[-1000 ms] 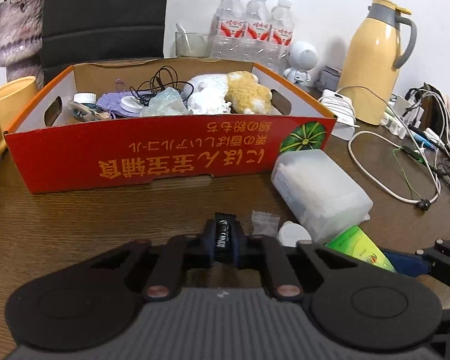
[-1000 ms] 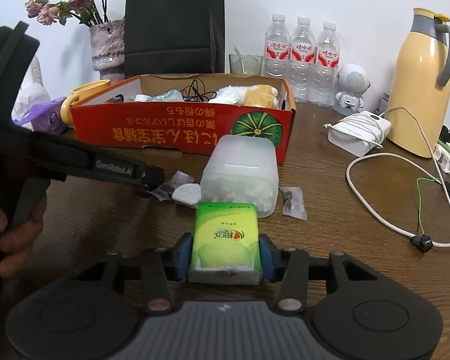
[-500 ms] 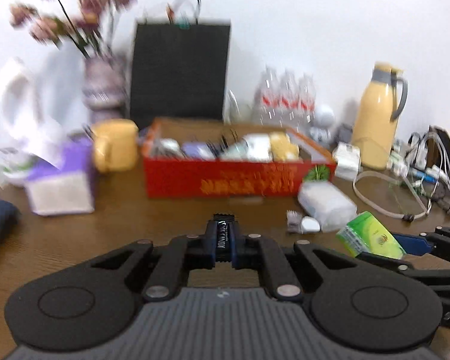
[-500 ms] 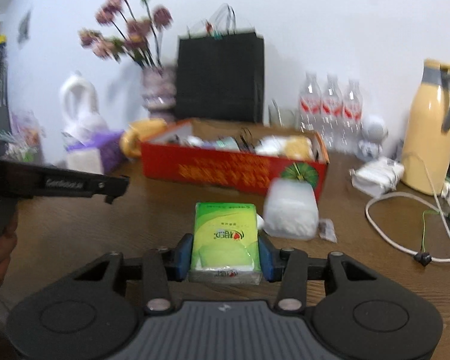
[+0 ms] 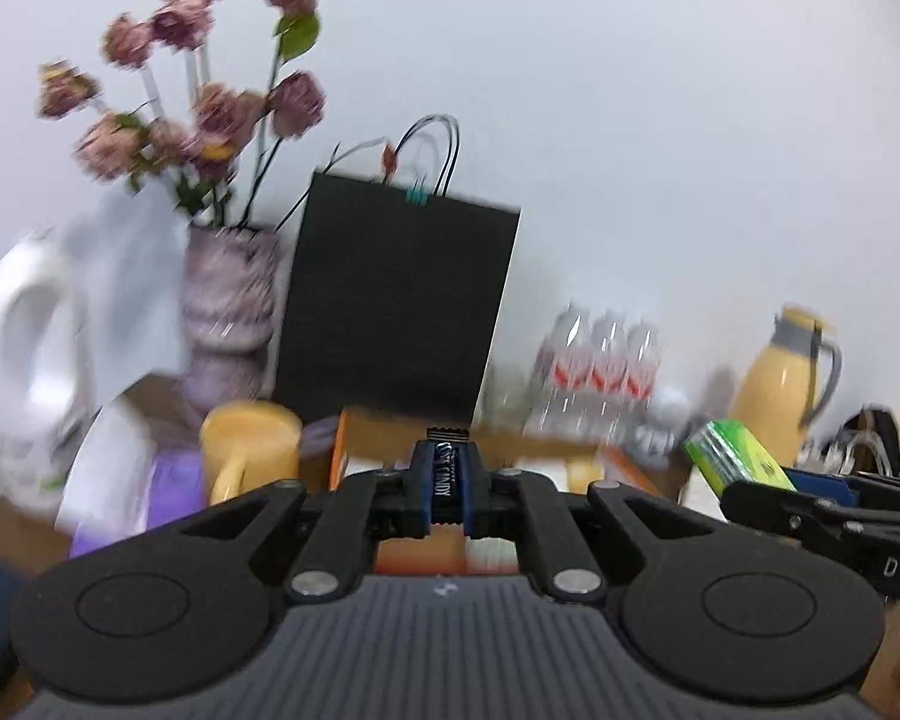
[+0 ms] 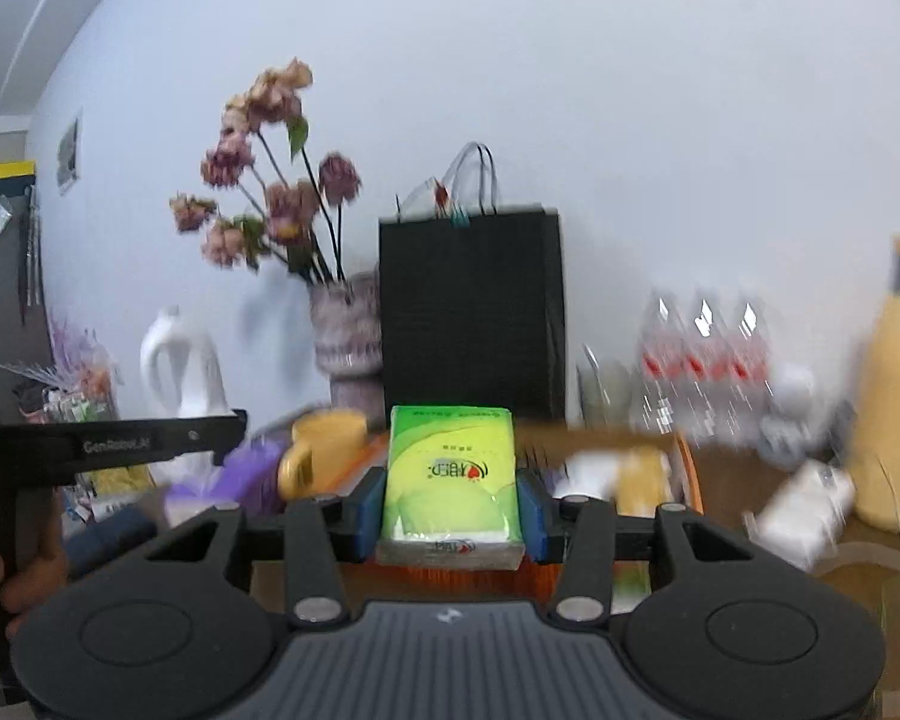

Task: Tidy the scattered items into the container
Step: 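Lift and carry the tissue pack and black packet over the box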

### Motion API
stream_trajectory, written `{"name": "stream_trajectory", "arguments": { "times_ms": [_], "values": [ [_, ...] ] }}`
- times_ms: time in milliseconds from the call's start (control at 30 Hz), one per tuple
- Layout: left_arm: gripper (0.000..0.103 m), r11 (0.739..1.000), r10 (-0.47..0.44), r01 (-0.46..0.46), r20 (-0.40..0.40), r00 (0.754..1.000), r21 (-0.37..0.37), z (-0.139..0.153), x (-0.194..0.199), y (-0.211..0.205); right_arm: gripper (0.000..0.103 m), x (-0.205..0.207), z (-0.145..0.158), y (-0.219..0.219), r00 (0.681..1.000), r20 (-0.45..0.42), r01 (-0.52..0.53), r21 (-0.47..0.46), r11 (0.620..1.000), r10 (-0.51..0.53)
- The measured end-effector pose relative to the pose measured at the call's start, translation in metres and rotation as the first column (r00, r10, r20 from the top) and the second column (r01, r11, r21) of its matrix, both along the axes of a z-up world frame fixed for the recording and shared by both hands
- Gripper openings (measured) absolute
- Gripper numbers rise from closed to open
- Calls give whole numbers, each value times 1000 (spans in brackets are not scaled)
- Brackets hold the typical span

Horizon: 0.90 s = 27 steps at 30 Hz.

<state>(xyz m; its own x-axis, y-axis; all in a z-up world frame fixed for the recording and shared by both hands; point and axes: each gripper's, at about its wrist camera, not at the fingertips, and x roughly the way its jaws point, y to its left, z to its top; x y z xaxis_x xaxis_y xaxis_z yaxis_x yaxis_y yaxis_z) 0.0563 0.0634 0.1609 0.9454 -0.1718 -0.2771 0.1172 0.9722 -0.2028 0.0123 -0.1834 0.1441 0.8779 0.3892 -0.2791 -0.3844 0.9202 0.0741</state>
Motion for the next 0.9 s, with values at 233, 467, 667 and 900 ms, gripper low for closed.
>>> {"name": "stream_trajectory", "arguments": {
  "times_ms": [233,467,667,900],
  "values": [
    [9,999,-41,45,-186,982,16,30,133,9,44,124,70,31,996,-77,-39,-25,999,37],
    [9,993,75,-21,-470,880,120,-55,229,-4,44,253,4,67,889,-457,-29,-42,999,6],
    [10,984,143,-68,-518,843,162,-98,247,-2,44,307,-73,74,760,-649,45,53,998,0],
    [13,985,116,-22,-569,814,170,-94,256,-2,46,316,-103,75,695,-718,52,8,999,-30]
  ]
}}
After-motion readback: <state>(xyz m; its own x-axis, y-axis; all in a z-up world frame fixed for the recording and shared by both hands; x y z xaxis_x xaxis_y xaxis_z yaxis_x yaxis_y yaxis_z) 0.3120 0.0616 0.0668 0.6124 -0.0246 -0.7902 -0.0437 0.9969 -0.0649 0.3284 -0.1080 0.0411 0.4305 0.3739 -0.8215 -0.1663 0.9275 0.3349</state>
